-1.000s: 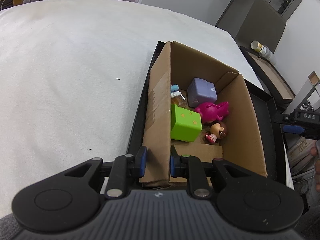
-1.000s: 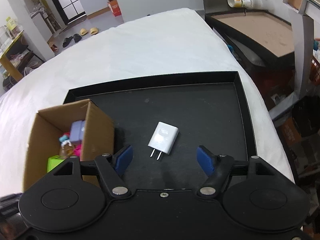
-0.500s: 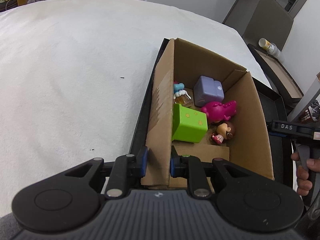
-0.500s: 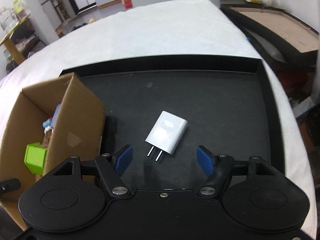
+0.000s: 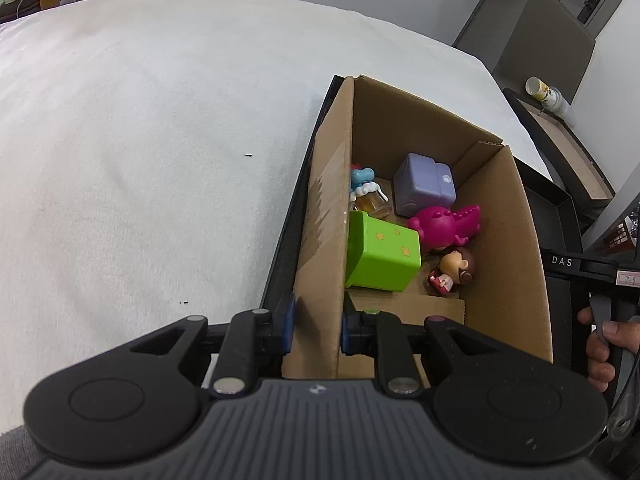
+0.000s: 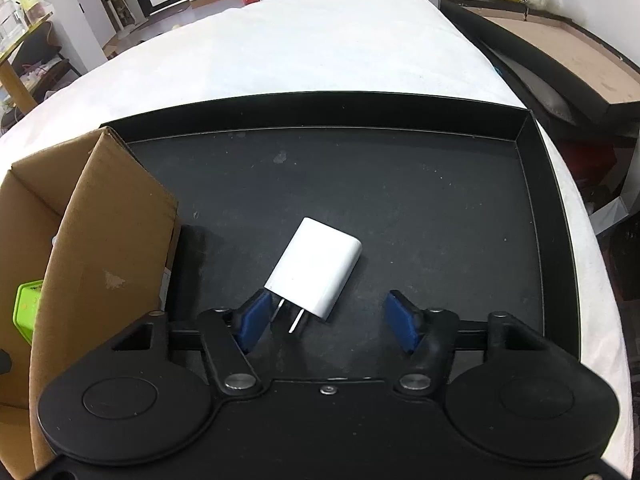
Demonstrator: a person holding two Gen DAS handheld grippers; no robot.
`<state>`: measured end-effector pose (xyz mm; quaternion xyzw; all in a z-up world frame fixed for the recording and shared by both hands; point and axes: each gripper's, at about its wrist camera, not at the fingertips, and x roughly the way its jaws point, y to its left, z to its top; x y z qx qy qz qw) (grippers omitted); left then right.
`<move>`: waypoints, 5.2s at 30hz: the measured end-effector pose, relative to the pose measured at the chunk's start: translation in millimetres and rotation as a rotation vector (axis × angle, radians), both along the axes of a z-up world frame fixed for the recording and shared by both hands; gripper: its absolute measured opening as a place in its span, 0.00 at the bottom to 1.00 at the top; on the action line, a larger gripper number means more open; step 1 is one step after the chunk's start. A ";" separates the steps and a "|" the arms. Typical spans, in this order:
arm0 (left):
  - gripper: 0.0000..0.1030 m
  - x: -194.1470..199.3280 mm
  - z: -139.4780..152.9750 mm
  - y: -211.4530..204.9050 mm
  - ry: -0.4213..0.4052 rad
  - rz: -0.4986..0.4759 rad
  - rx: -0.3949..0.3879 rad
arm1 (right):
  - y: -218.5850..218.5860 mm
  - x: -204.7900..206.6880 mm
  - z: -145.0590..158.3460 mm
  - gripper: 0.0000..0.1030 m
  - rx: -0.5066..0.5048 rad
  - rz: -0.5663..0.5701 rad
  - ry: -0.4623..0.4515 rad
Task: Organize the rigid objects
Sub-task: 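Move the right tool back toward the white charger plug, then grasp the white charger plug with the right tool, then carry the white charger plug into the box and open the right tool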
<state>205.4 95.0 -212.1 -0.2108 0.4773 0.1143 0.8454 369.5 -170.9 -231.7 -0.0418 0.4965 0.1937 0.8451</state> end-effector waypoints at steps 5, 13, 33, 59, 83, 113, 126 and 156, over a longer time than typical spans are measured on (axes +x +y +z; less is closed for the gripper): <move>0.20 -0.3 0.1 -1.4 -0.003 -0.006 0.003 | -4.6 -5.5 2.6 0.33 -0.021 -0.016 -0.007; 0.20 -1.3 -0.1 -0.5 -0.004 -0.013 0.000 | -10.0 -12.6 3.6 0.14 -0.033 -0.020 -0.001; 0.20 -3.9 -0.1 1.2 -0.008 -0.020 -0.007 | -46.5 -34.3 6.6 0.27 -0.023 -0.093 0.115; 0.20 -4.2 -0.4 2.8 -0.013 -0.019 -0.019 | -12.9 -33.3 3.6 0.35 -0.118 -0.035 -0.002; 0.20 -2.3 1.4 -1.0 -0.008 -0.029 -0.002 | 3.6 -57.5 72.2 0.35 -0.031 0.027 -0.079; 0.20 -11.1 5.3 9.1 -0.040 -0.016 -0.053 | 68.3 -69.7 125.0 0.35 0.035 0.145 -0.112; 0.21 -15.4 4.4 14.2 -0.055 -0.016 -0.074 | 111.9 -86.6 103.3 0.35 -0.040 0.229 -0.053; 0.22 -13.9 1.0 19.5 -0.059 -0.027 -0.112 | 104.9 -100.2 101.2 0.37 -0.060 0.159 -0.038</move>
